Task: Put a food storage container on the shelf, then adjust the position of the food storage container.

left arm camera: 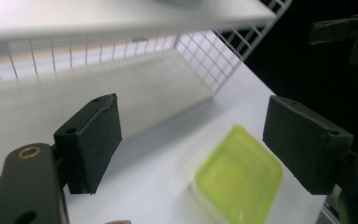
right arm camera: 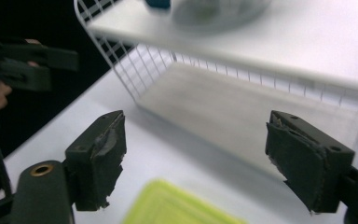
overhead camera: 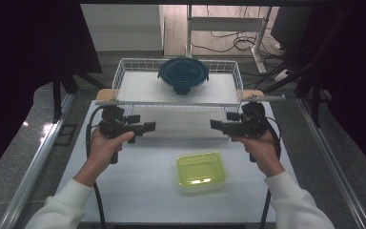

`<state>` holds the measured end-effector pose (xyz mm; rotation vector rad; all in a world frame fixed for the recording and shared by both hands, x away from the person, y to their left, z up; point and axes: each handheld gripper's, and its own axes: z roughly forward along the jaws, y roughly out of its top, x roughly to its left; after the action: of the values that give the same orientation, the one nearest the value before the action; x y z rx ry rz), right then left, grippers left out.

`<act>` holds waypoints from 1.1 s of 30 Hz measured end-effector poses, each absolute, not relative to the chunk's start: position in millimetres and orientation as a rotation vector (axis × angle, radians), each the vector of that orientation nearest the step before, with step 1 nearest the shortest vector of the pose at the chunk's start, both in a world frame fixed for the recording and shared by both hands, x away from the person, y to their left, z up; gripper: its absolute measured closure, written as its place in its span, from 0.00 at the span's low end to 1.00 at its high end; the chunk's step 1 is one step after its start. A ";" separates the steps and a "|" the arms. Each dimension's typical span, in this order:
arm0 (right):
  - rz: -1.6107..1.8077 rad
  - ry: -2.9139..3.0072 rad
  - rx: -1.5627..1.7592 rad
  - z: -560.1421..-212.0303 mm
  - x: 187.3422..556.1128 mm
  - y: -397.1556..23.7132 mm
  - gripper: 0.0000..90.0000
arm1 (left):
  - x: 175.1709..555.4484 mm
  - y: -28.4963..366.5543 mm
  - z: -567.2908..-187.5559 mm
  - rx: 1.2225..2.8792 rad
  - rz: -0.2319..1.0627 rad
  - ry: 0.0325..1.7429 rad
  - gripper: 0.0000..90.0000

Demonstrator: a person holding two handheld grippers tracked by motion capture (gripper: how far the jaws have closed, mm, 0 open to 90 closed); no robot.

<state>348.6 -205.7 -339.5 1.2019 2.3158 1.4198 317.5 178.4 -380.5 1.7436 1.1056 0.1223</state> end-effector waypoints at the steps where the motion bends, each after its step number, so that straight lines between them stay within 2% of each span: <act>1: 1.410 2.319 1.194 -344.7 343.2 -208.8 0.24 | 312.8 179.4 -383.3 1.747 0.124 1.103 0.21; 7: 1.359 2.343 1.188 -373.7 319.1 -227.2 0.27 | 281.4 185.1 -408.5 1.782 0.118 1.109 0.21; 14: 1.344 2.365 1.252 -403.7 301.7 -246.0 0.30 | 254.2 174.8 -440.4 1.901 0.144 1.098 0.21; 18: 1.316 2.379 1.296 -415.6 296.3 -254.1 0.31 | 248.0 173.1 -451.1 1.905 0.106 1.119 0.21; 33: 1.268 2.378 1.329 -418.4 295.8 -255.9 0.30 | 247.0 178.2 -460.7 1.894 0.139 1.166 0.21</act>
<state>295.8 -255.9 -418.4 1.3288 2.3776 1.2678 247.0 178.2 -460.7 1.8937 1.1661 0.1392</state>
